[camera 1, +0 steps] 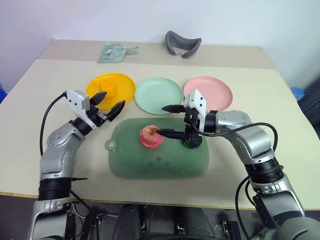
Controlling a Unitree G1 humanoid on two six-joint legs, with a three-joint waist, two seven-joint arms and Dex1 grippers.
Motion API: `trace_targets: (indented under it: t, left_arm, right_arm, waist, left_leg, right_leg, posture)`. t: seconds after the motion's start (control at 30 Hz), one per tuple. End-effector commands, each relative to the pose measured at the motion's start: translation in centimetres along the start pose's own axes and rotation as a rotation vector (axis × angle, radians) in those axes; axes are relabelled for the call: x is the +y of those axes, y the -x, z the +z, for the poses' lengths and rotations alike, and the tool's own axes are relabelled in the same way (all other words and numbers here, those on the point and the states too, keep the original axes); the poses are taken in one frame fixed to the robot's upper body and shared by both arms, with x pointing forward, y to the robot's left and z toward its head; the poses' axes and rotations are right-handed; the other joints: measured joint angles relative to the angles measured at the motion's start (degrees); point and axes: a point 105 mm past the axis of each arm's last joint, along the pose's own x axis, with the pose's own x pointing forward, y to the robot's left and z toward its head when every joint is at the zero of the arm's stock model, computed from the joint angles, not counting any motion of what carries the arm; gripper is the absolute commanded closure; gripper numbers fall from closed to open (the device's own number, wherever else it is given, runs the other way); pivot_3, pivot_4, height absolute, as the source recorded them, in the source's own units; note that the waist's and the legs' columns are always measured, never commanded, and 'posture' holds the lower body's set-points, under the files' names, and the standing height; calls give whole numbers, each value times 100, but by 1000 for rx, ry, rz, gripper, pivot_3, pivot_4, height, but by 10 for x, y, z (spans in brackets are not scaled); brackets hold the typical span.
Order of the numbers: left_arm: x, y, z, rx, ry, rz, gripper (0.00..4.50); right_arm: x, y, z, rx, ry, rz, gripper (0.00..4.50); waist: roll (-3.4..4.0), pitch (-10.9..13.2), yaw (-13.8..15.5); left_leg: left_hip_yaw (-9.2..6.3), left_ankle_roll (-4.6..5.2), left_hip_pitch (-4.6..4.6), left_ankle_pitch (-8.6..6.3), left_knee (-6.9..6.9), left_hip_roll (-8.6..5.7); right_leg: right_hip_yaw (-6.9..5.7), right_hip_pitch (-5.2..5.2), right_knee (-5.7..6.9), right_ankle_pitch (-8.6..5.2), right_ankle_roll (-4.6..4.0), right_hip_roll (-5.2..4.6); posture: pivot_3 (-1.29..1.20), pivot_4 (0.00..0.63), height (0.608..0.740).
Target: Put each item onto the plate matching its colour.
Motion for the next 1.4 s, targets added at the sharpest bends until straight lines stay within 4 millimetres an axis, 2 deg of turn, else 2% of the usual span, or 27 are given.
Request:
trace_targets:
  t: [0.03,0.13,0.23,0.33,0.5,1.03,1.4]
  left_arm:
    - [-24,20,15,8,-16,-198,12]
    - [-35,46,19,49,13,-313,12]
    - [-39,66,20,104,20,-370,12]
    - [-39,77,16,156,24,-393,12]
    - [-41,77,15,162,27,-394,12]
    - [-47,71,23,154,6,-414,12]
    - [-50,73,21,176,5,-437,12]
  right_arm:
    - [7,-4,6,-19,42,20,0]
    - [8,-9,2,-23,35,25,0]
    - [7,-12,-2,-20,26,22,0]
    - [6,-17,-5,-20,20,20,0]
    - [10,-25,-10,-25,9,38,0]
    - [15,-31,-26,-3,-14,55,0]
    - [9,-33,-31,-7,-20,28,0]
  waist:
    - [0,0,1]
    - [4,2,-8]
    - [3,2,2]
    - [5,3,13]
    - [6,3,4]
    - [6,3,-5]
    - [6,3,-7]
  left_leg:
    - [0,0,0,0,0,0]
    - [0,0,0,-1,-3,0]
    - [0,-1,0,-1,-4,2]
    - [0,1,0,-2,-4,-1]
    - [0,1,0,-2,-4,0]
    - [-1,1,0,-2,-5,0]
    - [-1,1,0,-2,-5,1]
  right_leg:
    - [0,0,0,0,0,0]
    - [1,-2,-1,-1,-1,-1]
    - [0,-3,-1,-1,-2,-1]
    - [0,-2,-2,-1,-2,-4]
    - [0,-2,-2,-1,-2,-3]
    - [1,-3,-2,-1,-3,-3]
    - [1,-4,-2,-1,-3,-3]
  posture:
    - [0,150,740]
    - [0,150,740]
    - [0,150,740]
    - [0,150,740]
    - [0,150,740]
    - [0,150,740]
    - [0,150,740]
